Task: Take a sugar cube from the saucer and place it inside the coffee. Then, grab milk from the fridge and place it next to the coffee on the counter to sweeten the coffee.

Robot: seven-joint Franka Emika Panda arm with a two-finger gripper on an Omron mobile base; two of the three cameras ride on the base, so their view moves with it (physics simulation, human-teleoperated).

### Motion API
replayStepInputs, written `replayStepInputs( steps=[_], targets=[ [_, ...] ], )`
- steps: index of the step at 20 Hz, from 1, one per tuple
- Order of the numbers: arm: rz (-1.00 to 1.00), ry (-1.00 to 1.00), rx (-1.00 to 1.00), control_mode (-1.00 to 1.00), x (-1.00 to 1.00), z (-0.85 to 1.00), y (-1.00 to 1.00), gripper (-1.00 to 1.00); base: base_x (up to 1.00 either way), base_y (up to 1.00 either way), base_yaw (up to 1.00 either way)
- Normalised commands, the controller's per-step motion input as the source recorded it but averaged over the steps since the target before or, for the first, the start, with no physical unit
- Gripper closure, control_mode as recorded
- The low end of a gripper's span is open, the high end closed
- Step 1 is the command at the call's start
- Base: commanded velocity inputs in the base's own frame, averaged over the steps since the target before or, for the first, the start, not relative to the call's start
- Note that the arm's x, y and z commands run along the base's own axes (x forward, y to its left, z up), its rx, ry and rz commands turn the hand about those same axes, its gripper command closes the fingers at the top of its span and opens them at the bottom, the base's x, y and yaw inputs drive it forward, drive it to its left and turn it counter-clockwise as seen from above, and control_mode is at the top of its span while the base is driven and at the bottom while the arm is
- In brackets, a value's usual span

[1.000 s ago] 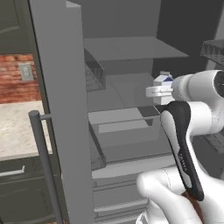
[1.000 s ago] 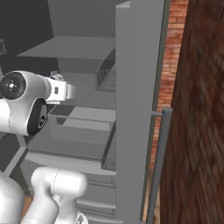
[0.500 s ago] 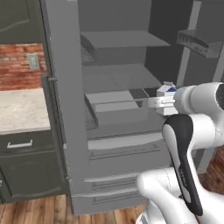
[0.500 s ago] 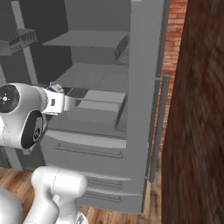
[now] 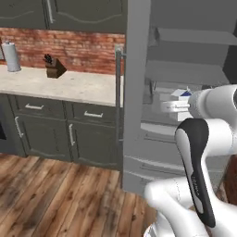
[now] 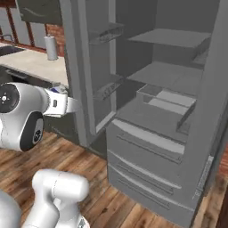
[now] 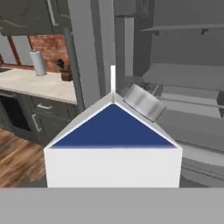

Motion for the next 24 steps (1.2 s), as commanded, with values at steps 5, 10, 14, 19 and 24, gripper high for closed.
replayStepInputs(
  steps=[5, 10, 14, 19, 24],
  targets=[
    [0.0, 0.0, 0.0, 1.0, 0.0, 0.0, 0.0, 1.0, 0.0, 0.38, 0.9],
    [0.0, 0.0, 0.0, 1.0, 0.0, 0.0, 0.0, 1.0, 0.0, 0.28, 0.9],
    [0.0, 0.0, 0.0, 1.0, 0.0, 0.0, 0.0, 1.0, 0.1, 0.18, 0.84],
    [0.0, 0.0, 0.0, 1.0, 0.0, 0.0, 0.0, 1.0, 0.14, 0.32, 0.77],
    [0.0, 0.0, 0.0, 1.0, 0.0, 0.0, 0.0, 1.0, 0.24, 0.62, 0.67]
  ],
)
